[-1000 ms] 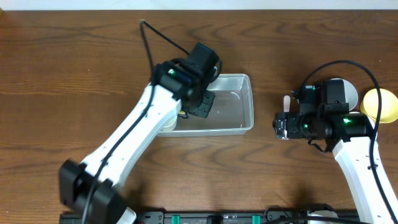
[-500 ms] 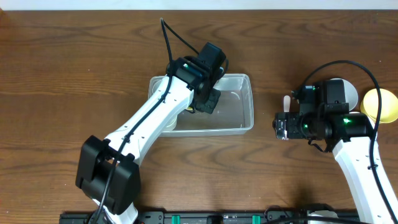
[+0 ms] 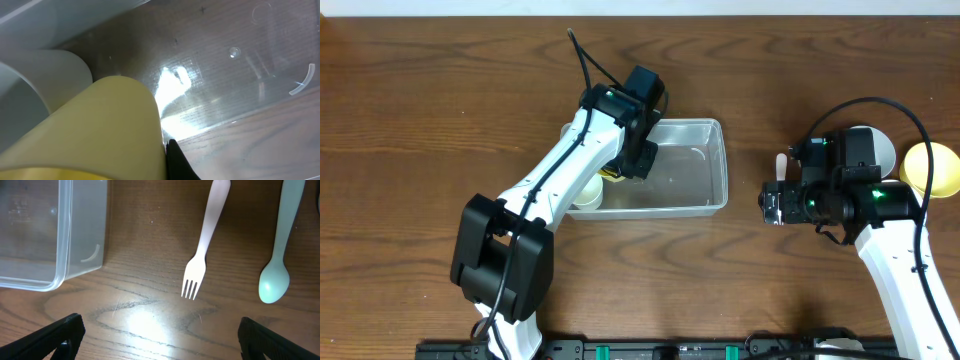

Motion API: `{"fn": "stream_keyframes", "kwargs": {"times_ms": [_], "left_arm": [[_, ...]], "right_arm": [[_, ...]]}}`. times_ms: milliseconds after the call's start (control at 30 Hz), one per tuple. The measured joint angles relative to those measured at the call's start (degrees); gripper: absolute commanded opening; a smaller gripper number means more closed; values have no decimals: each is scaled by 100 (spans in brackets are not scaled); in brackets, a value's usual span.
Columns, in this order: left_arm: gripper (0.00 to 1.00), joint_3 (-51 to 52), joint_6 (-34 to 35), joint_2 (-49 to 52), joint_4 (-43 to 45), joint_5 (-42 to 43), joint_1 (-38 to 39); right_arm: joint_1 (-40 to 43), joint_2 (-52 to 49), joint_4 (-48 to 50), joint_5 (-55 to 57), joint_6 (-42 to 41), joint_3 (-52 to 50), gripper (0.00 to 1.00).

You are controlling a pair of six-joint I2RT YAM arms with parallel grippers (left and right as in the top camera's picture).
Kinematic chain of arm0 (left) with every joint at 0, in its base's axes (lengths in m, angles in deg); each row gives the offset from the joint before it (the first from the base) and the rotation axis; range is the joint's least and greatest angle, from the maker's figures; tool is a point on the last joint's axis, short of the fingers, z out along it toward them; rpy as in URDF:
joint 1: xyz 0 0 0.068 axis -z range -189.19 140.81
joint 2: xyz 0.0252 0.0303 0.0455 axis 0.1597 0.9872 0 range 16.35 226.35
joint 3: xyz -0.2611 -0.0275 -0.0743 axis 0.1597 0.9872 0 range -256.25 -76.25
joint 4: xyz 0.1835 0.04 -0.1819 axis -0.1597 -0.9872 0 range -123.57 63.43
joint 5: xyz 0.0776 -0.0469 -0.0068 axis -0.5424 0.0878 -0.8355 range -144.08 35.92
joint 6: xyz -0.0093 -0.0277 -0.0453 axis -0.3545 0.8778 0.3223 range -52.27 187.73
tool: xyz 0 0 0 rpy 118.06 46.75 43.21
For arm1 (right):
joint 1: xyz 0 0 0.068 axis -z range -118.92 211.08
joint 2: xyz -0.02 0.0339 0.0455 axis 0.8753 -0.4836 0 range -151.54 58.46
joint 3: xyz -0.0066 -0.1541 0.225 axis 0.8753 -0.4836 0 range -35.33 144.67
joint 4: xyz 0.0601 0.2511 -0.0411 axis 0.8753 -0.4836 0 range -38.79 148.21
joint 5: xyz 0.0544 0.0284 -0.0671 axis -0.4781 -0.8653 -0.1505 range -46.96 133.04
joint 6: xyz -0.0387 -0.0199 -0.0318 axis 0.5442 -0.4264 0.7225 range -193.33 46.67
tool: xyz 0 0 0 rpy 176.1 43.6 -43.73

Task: Pack container
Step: 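Place yellow cup into container next to white cup, left gripper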

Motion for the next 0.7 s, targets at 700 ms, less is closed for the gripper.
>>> {"fn": "stream_keyframes", "kwargs": {"times_ms": [700], "left_arm": [[22,0,-42,50,-24,0,0]], "right_arm": [[0,0,-15,0,0,0,99]]}}
